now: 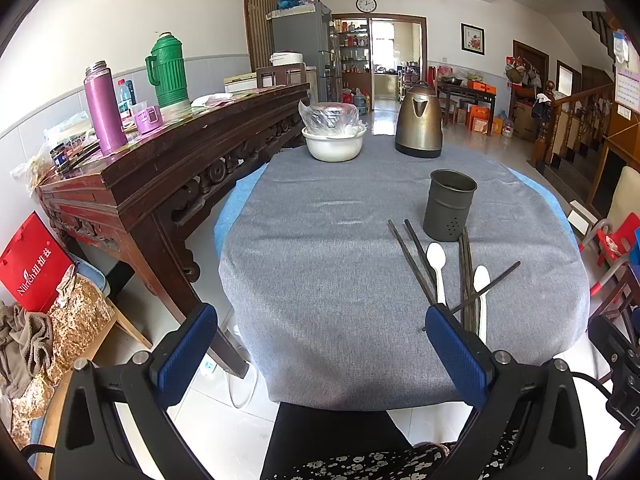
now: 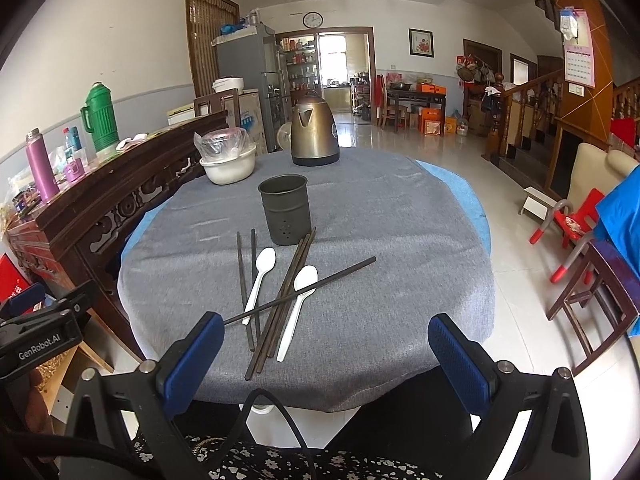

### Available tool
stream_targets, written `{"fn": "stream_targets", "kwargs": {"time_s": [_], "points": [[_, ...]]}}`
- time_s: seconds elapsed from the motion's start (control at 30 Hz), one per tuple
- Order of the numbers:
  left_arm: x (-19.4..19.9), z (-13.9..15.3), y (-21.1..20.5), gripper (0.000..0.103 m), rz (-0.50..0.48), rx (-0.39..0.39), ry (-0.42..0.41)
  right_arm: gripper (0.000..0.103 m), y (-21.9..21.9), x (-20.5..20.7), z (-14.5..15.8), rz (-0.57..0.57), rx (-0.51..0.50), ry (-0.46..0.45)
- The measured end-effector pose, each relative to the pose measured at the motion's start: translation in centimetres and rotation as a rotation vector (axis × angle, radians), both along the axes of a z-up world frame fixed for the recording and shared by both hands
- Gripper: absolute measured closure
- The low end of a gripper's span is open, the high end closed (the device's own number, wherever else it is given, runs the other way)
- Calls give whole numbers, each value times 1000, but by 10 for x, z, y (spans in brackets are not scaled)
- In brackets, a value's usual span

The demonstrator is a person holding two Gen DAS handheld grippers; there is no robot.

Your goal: Organize utensils

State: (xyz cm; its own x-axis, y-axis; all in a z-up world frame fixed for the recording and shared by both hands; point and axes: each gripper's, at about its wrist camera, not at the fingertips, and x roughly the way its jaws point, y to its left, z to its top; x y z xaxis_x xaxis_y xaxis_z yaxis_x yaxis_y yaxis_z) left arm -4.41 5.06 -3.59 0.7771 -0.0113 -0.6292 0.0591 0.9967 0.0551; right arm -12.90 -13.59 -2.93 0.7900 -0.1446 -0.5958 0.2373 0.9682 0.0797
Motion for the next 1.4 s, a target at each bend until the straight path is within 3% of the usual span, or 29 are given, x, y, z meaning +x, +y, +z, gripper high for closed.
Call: {"fn": "stream_targets", "kwargs": {"time_s": [1.07, 1.23, 1.4], "points": [[6, 1, 0, 0, -7, 1, -11, 0, -11, 11, -6, -13, 42, 34], [26, -5, -8, 0, -57, -1, 39, 0, -39, 37, -15, -51, 123, 61], [73, -25, -26, 0, -100, 22, 131, 2, -72, 103, -43, -34, 248, 194]]}}
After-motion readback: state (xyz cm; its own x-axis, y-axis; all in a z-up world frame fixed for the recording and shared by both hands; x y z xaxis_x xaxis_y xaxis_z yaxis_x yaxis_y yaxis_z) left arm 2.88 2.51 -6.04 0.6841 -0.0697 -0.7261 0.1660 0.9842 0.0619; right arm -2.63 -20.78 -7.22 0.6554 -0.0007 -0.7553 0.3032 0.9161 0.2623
